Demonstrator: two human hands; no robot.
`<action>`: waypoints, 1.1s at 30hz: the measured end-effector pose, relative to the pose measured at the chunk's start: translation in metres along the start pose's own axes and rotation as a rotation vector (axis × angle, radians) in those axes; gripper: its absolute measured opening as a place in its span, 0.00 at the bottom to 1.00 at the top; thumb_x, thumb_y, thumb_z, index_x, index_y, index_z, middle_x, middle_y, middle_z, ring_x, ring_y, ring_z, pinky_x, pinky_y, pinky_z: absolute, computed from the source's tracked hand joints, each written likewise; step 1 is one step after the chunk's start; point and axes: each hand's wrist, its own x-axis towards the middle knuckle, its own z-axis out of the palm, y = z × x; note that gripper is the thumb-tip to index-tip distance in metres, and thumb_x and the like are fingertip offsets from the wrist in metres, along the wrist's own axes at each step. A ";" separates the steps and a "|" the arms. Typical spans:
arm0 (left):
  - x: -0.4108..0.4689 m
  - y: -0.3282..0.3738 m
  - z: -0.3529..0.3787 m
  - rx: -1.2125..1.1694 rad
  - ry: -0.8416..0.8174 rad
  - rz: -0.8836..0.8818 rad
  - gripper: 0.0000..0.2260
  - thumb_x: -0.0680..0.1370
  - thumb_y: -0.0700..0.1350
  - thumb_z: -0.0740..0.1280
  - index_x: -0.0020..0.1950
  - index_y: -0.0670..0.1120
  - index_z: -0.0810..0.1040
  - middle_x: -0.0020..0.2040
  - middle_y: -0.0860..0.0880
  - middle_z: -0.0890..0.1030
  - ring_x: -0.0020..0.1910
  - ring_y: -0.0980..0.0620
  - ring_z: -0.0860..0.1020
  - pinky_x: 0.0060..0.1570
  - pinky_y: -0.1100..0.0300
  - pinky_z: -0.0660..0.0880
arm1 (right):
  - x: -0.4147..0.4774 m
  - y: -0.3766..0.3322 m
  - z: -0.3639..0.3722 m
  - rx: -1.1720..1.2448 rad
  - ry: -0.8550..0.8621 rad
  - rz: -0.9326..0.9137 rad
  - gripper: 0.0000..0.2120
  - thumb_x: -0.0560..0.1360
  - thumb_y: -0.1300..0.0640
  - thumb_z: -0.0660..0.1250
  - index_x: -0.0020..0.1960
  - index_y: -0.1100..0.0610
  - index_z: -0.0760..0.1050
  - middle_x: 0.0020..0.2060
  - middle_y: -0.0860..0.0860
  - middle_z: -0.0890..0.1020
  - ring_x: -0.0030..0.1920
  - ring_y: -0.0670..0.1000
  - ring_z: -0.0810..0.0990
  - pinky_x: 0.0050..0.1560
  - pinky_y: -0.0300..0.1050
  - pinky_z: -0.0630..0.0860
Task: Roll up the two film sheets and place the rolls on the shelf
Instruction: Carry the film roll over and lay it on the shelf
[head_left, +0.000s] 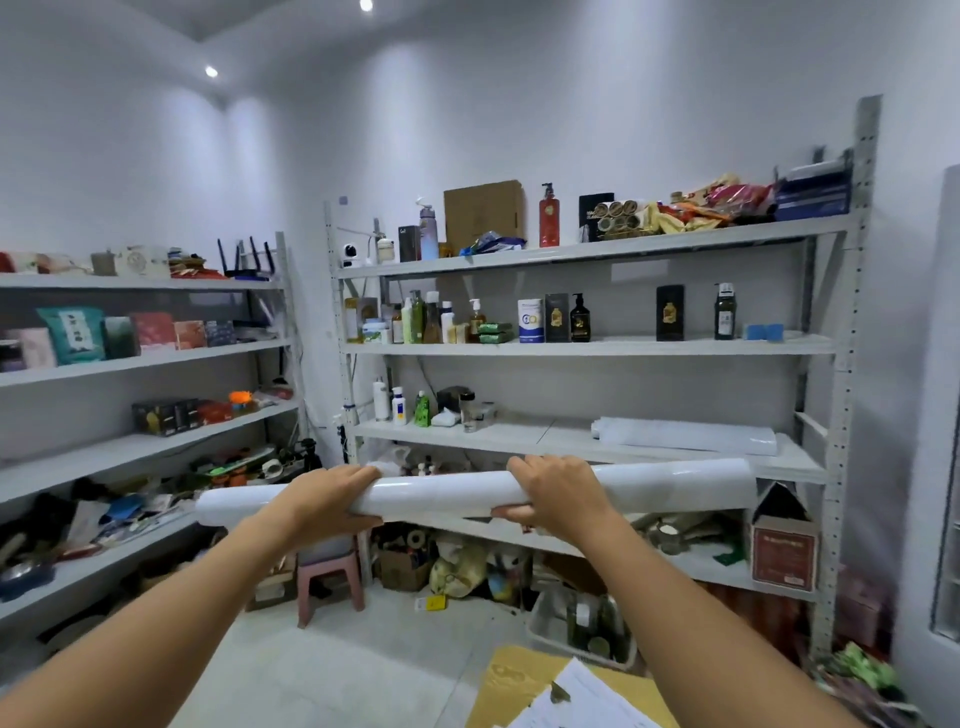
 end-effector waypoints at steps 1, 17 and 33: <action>0.017 -0.005 0.002 0.020 0.004 0.011 0.20 0.73 0.56 0.66 0.61 0.51 0.68 0.57 0.51 0.76 0.53 0.53 0.75 0.46 0.62 0.69 | 0.007 0.007 0.012 0.007 -0.013 0.015 0.26 0.65 0.29 0.63 0.38 0.53 0.70 0.27 0.46 0.75 0.23 0.47 0.72 0.22 0.38 0.62; 0.162 -0.052 0.071 -0.032 -0.010 0.134 0.21 0.73 0.58 0.66 0.62 0.50 0.69 0.57 0.52 0.76 0.53 0.53 0.75 0.49 0.60 0.73 | 0.065 0.060 0.102 0.017 -0.163 0.136 0.27 0.72 0.32 0.55 0.53 0.55 0.69 0.45 0.51 0.79 0.42 0.53 0.78 0.37 0.44 0.66; 0.324 -0.082 0.176 -0.206 0.072 0.386 0.17 0.72 0.57 0.67 0.57 0.53 0.68 0.53 0.54 0.77 0.45 0.55 0.74 0.43 0.61 0.71 | 0.106 0.099 0.186 -0.293 -0.236 0.296 0.28 0.67 0.29 0.55 0.39 0.54 0.71 0.27 0.48 0.74 0.24 0.48 0.64 0.24 0.40 0.56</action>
